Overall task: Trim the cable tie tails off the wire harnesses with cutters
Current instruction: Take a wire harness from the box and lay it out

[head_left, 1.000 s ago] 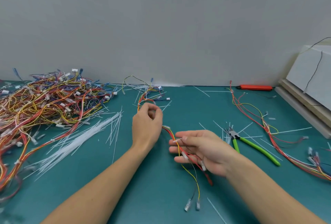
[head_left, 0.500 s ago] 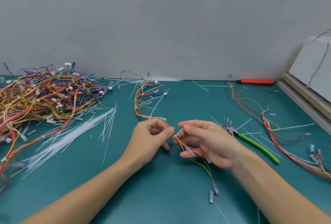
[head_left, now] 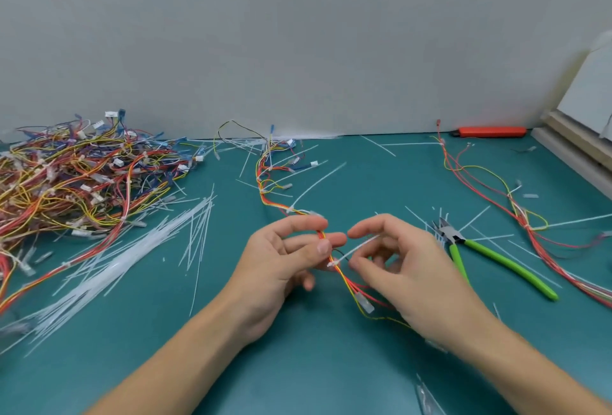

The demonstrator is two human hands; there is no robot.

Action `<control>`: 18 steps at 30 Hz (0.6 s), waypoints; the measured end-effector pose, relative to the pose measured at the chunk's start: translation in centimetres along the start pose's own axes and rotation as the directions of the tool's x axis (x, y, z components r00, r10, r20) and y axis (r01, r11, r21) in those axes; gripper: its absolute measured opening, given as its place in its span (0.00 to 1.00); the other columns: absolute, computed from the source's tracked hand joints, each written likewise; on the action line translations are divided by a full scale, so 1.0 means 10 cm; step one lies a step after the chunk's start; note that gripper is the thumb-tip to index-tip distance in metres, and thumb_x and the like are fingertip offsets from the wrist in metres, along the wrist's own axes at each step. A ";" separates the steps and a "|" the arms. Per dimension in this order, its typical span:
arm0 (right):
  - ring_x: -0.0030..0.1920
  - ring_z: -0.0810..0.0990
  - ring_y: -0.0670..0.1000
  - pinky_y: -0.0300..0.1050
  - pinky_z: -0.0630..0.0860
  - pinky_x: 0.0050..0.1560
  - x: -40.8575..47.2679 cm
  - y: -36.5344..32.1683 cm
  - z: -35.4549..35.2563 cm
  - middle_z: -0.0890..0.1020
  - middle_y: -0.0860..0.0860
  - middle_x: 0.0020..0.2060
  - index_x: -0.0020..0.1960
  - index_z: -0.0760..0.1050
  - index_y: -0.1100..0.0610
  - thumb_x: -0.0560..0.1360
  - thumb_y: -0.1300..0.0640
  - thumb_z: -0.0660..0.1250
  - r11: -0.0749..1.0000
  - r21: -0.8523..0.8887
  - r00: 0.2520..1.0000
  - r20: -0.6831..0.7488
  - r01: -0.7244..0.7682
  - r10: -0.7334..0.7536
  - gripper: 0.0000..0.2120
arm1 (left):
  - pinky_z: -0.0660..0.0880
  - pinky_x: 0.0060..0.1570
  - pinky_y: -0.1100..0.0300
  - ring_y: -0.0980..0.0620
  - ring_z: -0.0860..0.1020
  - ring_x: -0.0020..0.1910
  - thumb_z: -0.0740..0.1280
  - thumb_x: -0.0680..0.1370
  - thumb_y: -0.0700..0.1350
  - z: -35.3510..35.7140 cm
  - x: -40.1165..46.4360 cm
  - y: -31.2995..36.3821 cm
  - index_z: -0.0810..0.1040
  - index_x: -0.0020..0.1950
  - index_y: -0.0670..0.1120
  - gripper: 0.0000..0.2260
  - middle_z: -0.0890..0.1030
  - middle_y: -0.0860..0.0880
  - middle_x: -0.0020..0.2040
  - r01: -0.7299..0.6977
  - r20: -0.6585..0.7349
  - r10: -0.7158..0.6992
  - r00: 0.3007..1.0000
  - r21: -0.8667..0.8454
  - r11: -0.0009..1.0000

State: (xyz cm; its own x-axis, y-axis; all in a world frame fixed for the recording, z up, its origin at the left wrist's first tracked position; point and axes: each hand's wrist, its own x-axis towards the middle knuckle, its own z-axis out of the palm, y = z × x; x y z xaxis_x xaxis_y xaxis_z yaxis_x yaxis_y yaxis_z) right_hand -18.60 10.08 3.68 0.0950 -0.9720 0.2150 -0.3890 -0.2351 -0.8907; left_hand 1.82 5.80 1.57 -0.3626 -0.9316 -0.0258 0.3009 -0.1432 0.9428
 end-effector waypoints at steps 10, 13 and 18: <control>0.32 0.76 0.50 0.43 0.76 0.39 -0.01 -0.08 0.02 0.79 0.37 0.48 0.63 0.70 0.39 0.77 0.64 0.70 0.866 -0.379 0.939 0.016 0.325 -0.345 0.24 | 0.68 0.24 0.67 0.54 0.76 0.31 0.86 0.61 0.45 0.01 -0.03 0.03 0.81 0.64 0.42 0.33 0.85 0.41 0.56 0.190 0.112 -0.168 0.979 -0.224 0.956; 0.32 0.75 0.43 0.42 0.74 0.39 -0.03 -0.09 0.04 0.77 0.29 0.47 0.67 0.67 0.39 0.76 0.64 0.70 0.833 -0.436 0.931 0.034 0.341 -0.363 0.28 | 0.69 0.25 0.66 0.54 0.76 0.31 0.86 0.63 0.44 0.04 -0.03 0.03 0.83 0.62 0.43 0.29 0.84 0.40 0.57 0.218 0.136 -0.188 0.973 -0.254 0.942; 0.32 0.80 0.45 0.37 0.71 0.37 0.01 -0.01 0.03 0.83 0.41 0.43 0.67 0.67 0.39 0.76 0.62 0.71 0.956 -0.258 0.990 0.024 0.142 -0.140 0.27 | 0.73 0.28 0.64 0.51 0.80 0.36 0.85 0.63 0.41 0.02 -0.03 0.04 0.86 0.58 0.44 0.25 0.85 0.42 0.53 0.236 0.103 -0.215 0.971 -0.272 0.933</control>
State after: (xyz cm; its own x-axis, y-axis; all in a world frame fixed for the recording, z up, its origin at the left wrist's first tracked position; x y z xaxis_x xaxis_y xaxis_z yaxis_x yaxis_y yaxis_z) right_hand -18.25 10.02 3.70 0.1705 -0.9291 0.3281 -0.5950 -0.3625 -0.7174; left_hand 1.88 6.06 1.99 -0.5078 -0.8394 -0.1939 0.4351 -0.4442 0.7832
